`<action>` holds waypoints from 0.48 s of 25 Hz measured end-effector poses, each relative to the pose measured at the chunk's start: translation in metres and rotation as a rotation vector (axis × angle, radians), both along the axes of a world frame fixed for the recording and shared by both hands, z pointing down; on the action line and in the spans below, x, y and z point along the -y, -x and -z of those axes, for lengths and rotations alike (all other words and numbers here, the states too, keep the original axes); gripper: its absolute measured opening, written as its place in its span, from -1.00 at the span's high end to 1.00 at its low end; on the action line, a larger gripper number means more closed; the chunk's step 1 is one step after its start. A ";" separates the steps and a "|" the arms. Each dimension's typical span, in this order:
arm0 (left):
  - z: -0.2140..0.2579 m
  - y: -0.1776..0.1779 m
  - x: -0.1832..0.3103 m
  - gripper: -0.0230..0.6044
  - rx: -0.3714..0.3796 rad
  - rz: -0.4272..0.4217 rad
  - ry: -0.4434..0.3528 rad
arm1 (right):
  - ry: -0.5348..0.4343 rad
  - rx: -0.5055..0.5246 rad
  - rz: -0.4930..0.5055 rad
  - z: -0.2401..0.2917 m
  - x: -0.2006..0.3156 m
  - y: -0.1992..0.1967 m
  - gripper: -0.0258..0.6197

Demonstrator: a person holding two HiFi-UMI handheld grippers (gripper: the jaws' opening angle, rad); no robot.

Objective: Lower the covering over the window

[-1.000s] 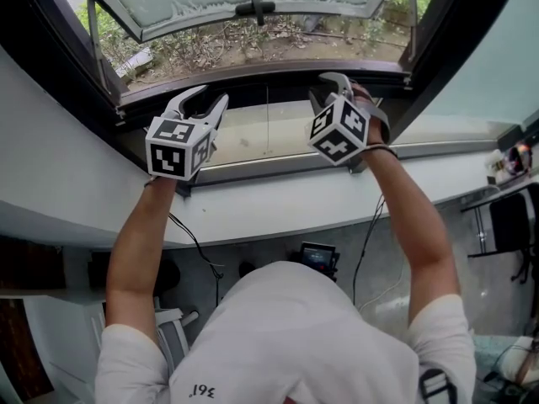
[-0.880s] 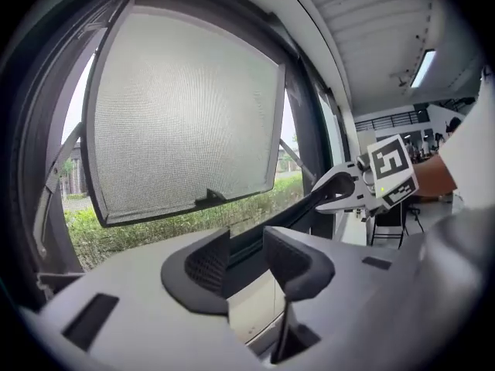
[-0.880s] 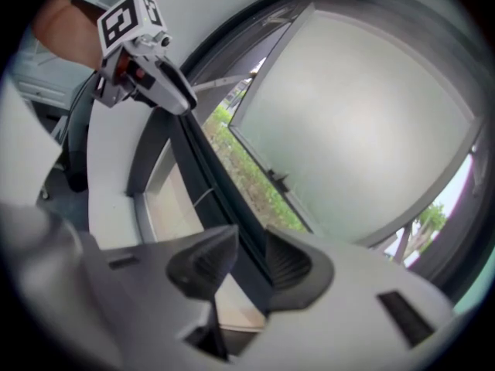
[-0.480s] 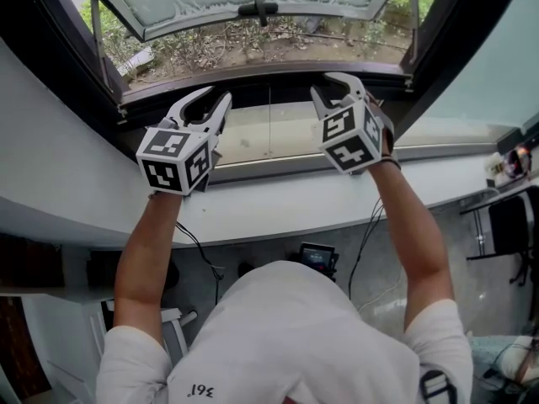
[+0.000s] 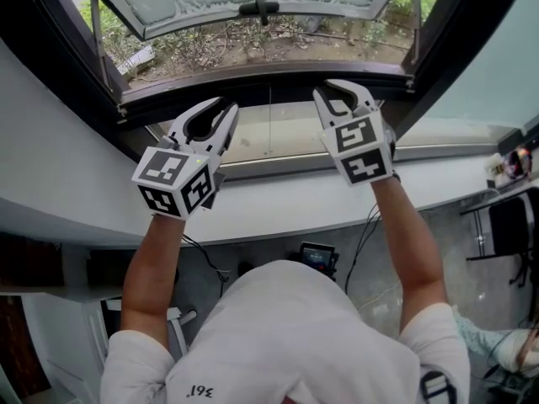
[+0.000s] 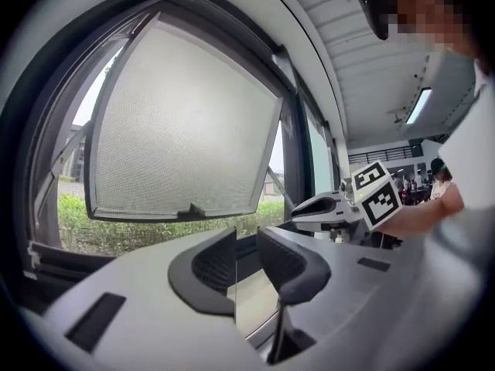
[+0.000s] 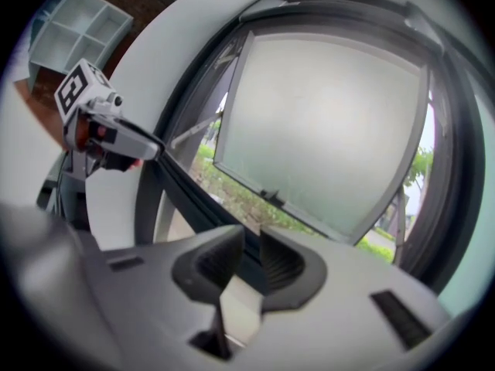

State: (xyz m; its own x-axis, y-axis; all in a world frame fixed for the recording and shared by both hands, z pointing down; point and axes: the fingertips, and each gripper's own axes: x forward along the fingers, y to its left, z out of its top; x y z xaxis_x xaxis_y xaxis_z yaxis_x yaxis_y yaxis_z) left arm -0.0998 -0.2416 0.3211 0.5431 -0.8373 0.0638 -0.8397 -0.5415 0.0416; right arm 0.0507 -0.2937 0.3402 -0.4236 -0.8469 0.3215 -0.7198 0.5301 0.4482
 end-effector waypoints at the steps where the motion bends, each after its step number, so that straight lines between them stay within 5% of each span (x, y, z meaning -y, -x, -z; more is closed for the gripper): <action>1: 0.001 -0.002 -0.003 0.61 -0.002 -0.007 -0.003 | 0.000 0.013 0.002 0.001 -0.002 0.000 0.68; 12: -0.008 0.001 -0.022 0.62 -0.055 -0.012 0.013 | 0.065 0.210 -0.027 0.000 -0.026 -0.007 0.72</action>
State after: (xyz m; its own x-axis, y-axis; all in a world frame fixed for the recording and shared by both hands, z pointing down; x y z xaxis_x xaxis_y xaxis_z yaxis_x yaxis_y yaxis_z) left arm -0.1005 -0.2193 0.3294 0.5564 -0.8298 0.0441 -0.8291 -0.5509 0.0949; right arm 0.0582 -0.2677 0.3404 -0.4649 -0.8389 0.2831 -0.8077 0.5328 0.2523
